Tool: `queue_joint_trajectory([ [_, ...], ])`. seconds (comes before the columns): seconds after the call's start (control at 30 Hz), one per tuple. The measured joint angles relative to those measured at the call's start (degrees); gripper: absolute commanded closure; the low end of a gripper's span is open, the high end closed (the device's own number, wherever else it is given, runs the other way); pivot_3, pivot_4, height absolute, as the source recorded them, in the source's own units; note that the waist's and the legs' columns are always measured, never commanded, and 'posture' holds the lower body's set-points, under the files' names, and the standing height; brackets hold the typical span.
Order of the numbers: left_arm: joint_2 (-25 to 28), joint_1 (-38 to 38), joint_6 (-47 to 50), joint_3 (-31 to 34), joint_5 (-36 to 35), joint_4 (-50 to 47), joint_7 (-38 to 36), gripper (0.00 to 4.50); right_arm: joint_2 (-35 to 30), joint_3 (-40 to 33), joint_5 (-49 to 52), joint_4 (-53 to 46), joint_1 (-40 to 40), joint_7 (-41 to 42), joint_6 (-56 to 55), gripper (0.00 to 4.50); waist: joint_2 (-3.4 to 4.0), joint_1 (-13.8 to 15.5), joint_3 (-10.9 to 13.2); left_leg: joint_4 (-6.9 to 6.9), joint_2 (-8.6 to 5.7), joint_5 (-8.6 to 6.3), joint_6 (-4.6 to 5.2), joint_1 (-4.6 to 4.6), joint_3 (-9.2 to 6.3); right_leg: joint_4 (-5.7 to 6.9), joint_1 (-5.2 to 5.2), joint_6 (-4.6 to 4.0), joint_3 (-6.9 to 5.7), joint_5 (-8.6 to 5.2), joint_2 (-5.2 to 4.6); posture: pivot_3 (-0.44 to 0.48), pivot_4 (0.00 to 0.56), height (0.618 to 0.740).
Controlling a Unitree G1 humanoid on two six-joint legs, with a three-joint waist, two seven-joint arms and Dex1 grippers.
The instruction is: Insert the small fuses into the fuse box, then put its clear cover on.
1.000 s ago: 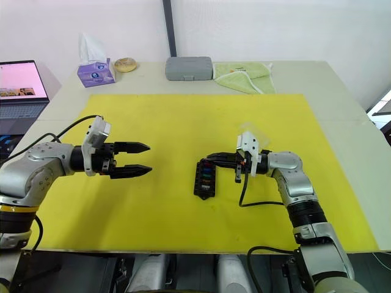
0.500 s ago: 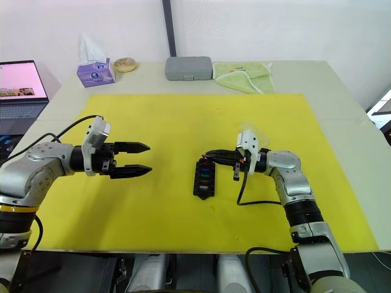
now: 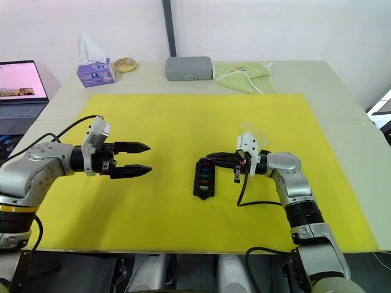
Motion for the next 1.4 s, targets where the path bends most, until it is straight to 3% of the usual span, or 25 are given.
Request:
queue_joint_trajectory([
  [0.37, 0.00, 0.07, 0.01, 0.00, -0.01, 0.00, 0.02, 0.28, -0.09, 0.33, -1.17, 1.07, -0.16, -0.01, -1.30, 4.45, 0.00, 0.02, 0.00, 0.00, 0.00, 0.00, 0.00, 0.00, 0.00, 0.00, 0.01, 0.00, 0.00, 0.00, 0.00, 0.000, 0.150, 0.740],
  [0.47, 0.00, 0.08, 0.01, 0.00, -0.01, 0.00, 0.03, 0.28, -0.11, 0.22, -0.90, 1.05, -0.16, 0.02, -0.48, 3.53, 0.00, 0.00, 0.00, 0.00, 0.00, 0.00, 0.00, 0.00, 0.00, 0.00, 0.01, 0.00, 0.00, 0.00, 0.00, 0.000, 0.150, 0.740],
  [0.6, 0.00, 0.08, 0.01, 0.00, -0.01, 0.00, 0.05, 0.28, -0.12, -0.37, -0.46, 1.05, -0.15, -0.16, -0.36, 1.53, 0.00, -0.04, 0.00, 0.00, 0.00, 0.00, 0.00, 0.00, 0.00, 0.00, 0.00, 0.00, 0.00, 0.00, 0.00, 0.000, 0.150, 0.740],
  [1.07, -0.01, 0.35, -0.10, 0.01, 0.05, 0.22, -0.01, 0.28, -1.36, -3.08, 3.80, -3.20, -0.15, -1.71, 5.29, 1.53, 0.01, 0.00, 0.00, 0.00, 0.00, 0.00, 0.00, 0.00, 0.00, 0.00, 0.00, 0.00, 0.00, 0.00, -0.01, 0.000, 0.150, 0.740],
  [1.2, 0.07, -0.09, -0.96, 0.02, 0.56, 1.62, -0.50, 0.28, -2.96, -2.16, 4.24, -12.11, 1.55, -2.68, 10.58, 2.80, 0.00, 0.06, 0.00, 0.00, 0.00, 0.00, 0.00, -0.01, -0.01, 0.01, -0.01, 0.00, -0.01, 0.00, -0.01, 0.000, 0.150, 0.740],
  [1.3, 0.23, -0.83, -1.53, 0.02, 1.36, 2.39, -1.03, 0.28, -2.96, -1.07, 4.21, -15.36, 3.51, -3.87, 13.22, 4.26, 0.00, 0.15, 0.00, 0.00, -0.01, 0.00, 0.00, -0.01, 0.00, 0.01, -0.01, 0.00, 0.00, 0.00, -0.01, 0.000, 0.150, 0.740],
  [1.4, 0.25, -0.92, -2.46, 0.01, 1.85, 2.51, -1.40, 0.28, -2.98, -0.10, 3.56, -15.81, 3.87, -4.88, 13.91, 4.46, 0.00, 0.03, 0.00, 0.00, -0.01, 0.00, 0.00, -0.01, 0.00, 0.01, -0.02, 0.00, 0.00, 0.00, -0.01, 0.000, 0.150, 0.740],
])
